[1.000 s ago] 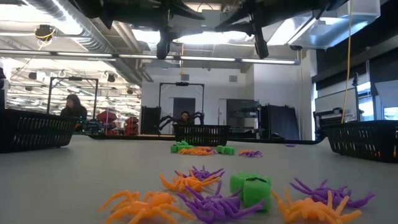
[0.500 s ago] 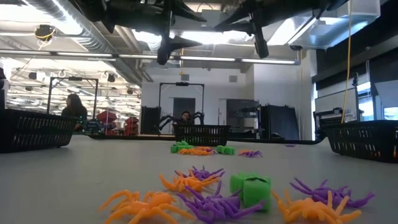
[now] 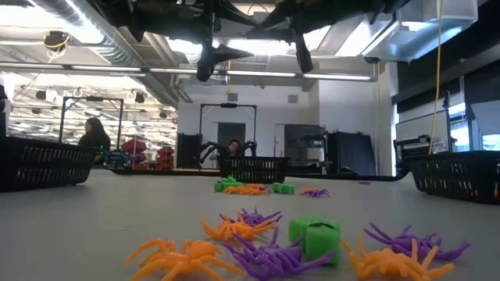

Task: Sort Halloween decoration
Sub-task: Put the violet spider toy into the left bin

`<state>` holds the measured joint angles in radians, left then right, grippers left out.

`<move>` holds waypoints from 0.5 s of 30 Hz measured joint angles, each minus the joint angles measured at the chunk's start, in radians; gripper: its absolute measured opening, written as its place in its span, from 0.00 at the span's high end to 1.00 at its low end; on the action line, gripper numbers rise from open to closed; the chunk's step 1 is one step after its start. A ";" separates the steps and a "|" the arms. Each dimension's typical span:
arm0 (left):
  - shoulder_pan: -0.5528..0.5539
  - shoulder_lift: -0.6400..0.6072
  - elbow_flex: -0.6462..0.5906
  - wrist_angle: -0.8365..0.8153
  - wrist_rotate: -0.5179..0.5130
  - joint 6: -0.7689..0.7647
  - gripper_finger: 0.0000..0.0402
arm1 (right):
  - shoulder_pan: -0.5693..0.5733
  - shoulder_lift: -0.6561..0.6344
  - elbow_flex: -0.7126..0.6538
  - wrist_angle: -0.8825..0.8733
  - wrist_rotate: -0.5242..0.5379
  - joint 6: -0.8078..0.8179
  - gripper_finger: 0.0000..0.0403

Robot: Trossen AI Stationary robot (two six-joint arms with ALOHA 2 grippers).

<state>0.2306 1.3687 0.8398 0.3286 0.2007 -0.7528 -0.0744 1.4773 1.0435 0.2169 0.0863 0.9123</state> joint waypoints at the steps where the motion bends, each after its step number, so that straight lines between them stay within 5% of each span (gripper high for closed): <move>1: 0.000 0.000 0.000 -0.011 0.000 0.000 0.43 | 0.000 -0.001 0.005 -0.016 -0.001 -0.003 1.00; 15: 0.033 -0.004 0.000 -0.123 0.171 0.025 0.64 | 0.002 -0.002 0.007 -0.090 -0.085 -0.029 1.00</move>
<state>0.2633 1.3644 0.8394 0.2059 0.3712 -0.7275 -0.0723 1.4754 1.0508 0.1269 0.0009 0.8837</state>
